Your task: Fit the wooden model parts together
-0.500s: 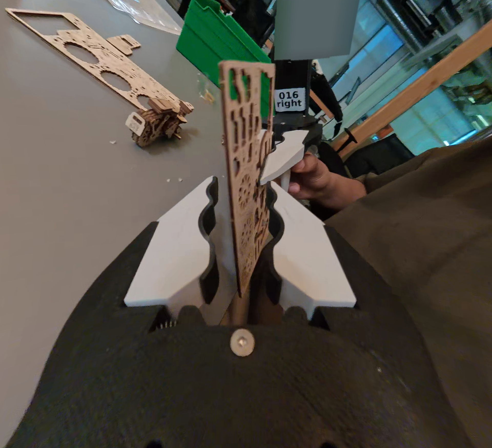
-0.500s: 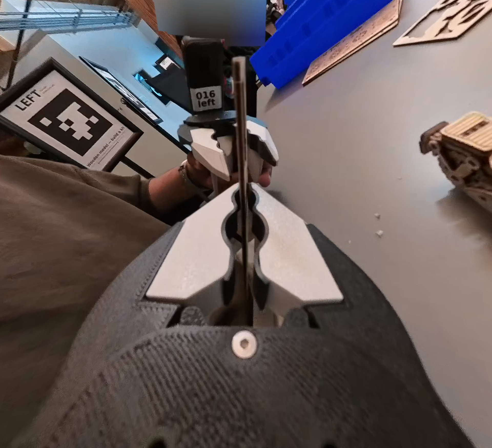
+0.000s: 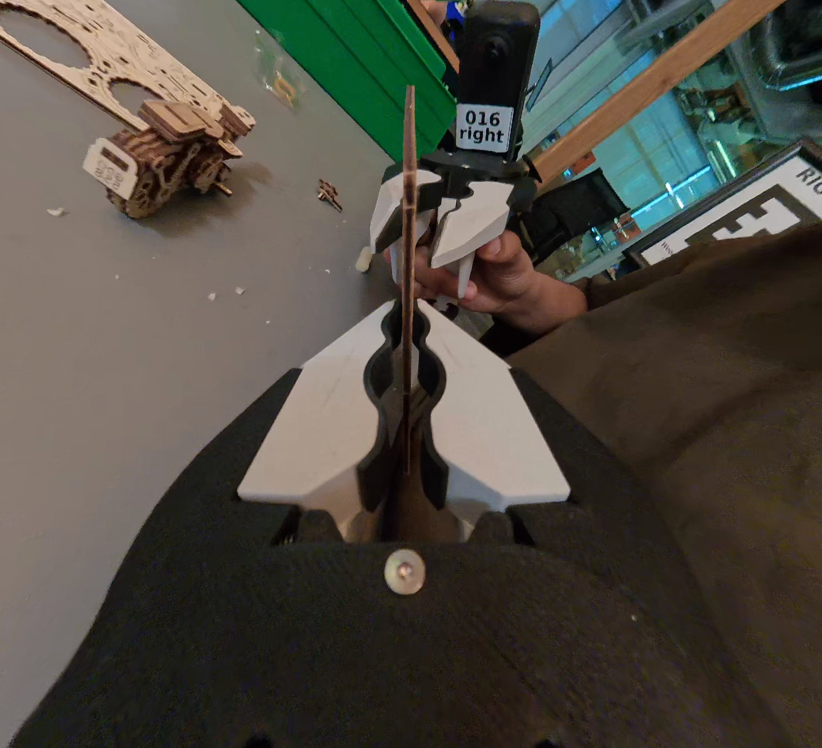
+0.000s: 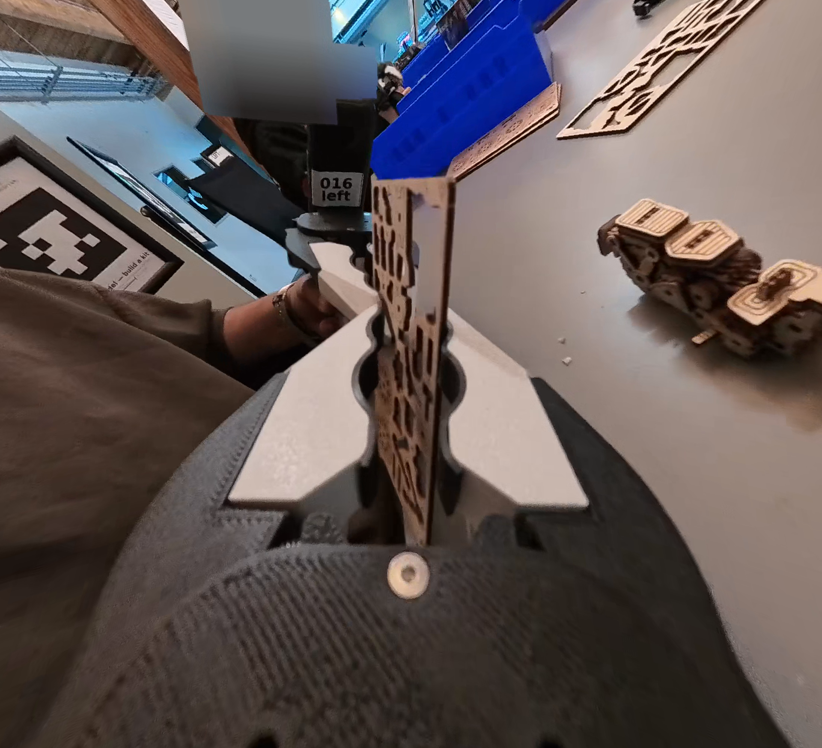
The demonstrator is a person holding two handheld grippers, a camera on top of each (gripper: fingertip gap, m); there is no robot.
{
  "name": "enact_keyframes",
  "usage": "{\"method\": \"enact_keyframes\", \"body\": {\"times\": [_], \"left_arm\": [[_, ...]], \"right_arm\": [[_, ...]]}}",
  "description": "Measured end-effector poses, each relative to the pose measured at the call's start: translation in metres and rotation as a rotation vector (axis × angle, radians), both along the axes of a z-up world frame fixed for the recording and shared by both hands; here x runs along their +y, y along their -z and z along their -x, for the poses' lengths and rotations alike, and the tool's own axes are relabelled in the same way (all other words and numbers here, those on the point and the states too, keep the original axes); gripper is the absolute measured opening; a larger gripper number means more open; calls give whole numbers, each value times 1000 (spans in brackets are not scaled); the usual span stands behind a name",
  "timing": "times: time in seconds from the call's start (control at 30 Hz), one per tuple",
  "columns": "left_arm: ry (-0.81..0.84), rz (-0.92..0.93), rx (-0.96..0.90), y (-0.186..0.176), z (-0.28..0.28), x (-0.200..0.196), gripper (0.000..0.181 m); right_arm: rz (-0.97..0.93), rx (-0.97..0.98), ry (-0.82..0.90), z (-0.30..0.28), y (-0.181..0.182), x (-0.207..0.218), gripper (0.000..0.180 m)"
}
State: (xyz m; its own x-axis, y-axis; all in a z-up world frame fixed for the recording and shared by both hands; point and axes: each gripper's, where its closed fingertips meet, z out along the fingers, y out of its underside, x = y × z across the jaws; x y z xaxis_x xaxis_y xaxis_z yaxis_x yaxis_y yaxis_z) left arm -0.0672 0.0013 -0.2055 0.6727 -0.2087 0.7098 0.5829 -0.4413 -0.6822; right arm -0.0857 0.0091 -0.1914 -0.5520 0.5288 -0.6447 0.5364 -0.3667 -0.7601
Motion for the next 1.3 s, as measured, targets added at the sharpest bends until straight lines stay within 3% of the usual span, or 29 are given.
{"method": "enact_keyframes", "body": {"times": [0.7,1.3], "left_arm": [[-143,0,63,1,13,6,6],[-125,5,2,2,13,6,3]], "right_arm": [[-11,-71,-4,6,11,0,9],[-44,-63,7,8,13,0,11]]}}
